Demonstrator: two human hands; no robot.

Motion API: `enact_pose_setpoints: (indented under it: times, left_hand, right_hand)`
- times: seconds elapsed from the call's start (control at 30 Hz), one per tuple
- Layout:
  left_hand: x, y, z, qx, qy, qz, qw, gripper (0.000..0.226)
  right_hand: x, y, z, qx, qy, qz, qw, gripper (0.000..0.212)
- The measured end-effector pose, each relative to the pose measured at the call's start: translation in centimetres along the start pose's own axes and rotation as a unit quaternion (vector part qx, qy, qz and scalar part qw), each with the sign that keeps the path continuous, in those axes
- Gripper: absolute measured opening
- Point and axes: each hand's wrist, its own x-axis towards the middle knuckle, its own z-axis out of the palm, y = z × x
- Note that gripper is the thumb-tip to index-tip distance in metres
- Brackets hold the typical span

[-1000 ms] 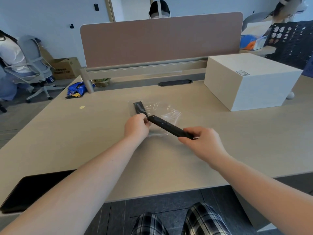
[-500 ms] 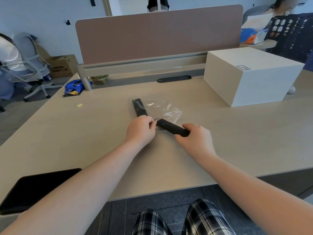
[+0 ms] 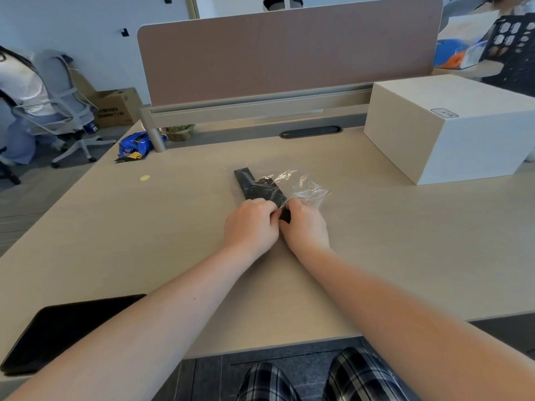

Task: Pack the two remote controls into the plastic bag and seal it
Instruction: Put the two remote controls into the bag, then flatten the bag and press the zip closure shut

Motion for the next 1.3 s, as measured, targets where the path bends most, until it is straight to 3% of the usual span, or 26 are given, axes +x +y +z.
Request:
enact_pose_setpoints:
  times: [0.23, 0.7, 0.97, 1.03, 1.1, 1.2, 1.3]
  left_hand:
    - [0.0, -0.5, 0.3, 0.006, -0.008, 0.005, 1.0, 0.026]
    - [0.2, -0.9, 0.6, 0.028, 0.001, 0.014, 1.0, 0.025]
    - [0.1, -1.2, 0.6, 0.029, 0.006, 0.021, 0.999, 0.026]
    - [0.0, -1.7, 0.6, 0.035, 0.0, 0.036, 0.999, 0.03]
    - [-0.4, -2.4, 0.4, 0.054, -0.026, 0.058, 0.997, 0.038]
    - [-0.9, -3.4, 0.2, 0.07, -0.054, 0.097, 0.991, 0.042]
    - [-0.9, -4.0, 0.0, 0.037, -0.05, 0.116, 0.991, 0.042]
  right_hand:
    - [0.9, 0.4, -0.4, -0.033, -0.04, -0.034, 0.998, 0.019]
    - [2.5, 1.6, 0.5, -0.12, -0.014, -0.101, 0.988, 0.028]
    - [2.1, 1.3, -0.1, -0.13, -0.047, -0.122, 0.983, 0.035]
    - [1.8, 1.5, -0.6, -0.11, -0.033, -0.114, 0.987, 0.031]
    - [1.6, 2.3, -1.6, -0.106, 0.032, -0.113, 0.987, 0.025]
    - [1.7, 4.0, -3.3, -0.098, 0.113, -0.08, 0.985, 0.035]
    - [2.5, 4.6, -4.2, -0.051, 0.055, 0.031, 0.997, 0.049]
